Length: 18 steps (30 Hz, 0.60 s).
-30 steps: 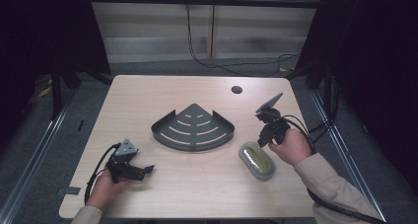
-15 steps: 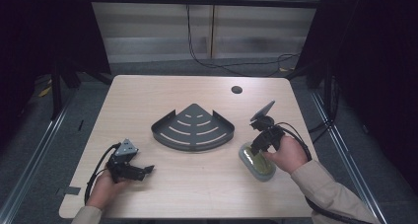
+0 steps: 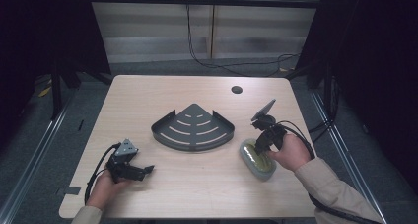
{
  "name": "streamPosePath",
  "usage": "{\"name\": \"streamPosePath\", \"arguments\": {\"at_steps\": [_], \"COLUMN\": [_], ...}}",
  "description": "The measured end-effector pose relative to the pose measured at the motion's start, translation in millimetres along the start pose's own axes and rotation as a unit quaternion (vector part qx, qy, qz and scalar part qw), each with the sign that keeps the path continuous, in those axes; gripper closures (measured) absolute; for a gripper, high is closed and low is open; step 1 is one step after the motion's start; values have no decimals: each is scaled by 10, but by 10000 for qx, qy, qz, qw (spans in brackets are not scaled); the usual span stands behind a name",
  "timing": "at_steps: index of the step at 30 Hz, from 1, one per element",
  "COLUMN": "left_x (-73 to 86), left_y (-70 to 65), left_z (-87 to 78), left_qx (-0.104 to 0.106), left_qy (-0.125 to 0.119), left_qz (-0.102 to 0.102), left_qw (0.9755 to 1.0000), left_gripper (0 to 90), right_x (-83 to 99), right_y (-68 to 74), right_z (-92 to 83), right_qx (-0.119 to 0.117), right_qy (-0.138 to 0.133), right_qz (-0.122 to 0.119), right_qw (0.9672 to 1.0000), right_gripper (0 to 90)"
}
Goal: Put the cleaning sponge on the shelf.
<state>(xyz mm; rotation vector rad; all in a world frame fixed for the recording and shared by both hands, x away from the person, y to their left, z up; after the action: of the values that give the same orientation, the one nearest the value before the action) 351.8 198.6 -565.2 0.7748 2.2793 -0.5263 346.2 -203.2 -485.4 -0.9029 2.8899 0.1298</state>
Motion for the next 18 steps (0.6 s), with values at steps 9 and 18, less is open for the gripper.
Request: {"name": "streamPosePath", "arguments": {"at_steps": [9,18], "left_x": [-1,-2], "left_y": [-8,-2], "left_z": [4,3], "left_qx": [17,3], "left_qy": [-22,-21], "left_qz": [-45,-19], "left_qw": [10000,10000], "left_gripper": [83,83], "right_x": [-149,-344], "right_y": [-74,-131], "right_z": [-250,-463], "right_qx": [100,211], "right_qy": [-81,-276], "right_qz": [-150,-250], "right_qw": [9998,9991], "right_gripper": [716,716]}}
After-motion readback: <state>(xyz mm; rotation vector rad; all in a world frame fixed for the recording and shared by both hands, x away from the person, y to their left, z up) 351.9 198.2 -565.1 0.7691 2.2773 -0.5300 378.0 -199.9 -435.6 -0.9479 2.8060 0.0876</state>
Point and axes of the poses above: each handheld gripper's, and its own axes: z roughly forward along the jaws, x roughly out of its underside, y roughly to its left, the point moved 8 cm from there along z, roughly forward along the jaws, and after that the axes turned 11 degrees about -z, right-handed, at the moved point
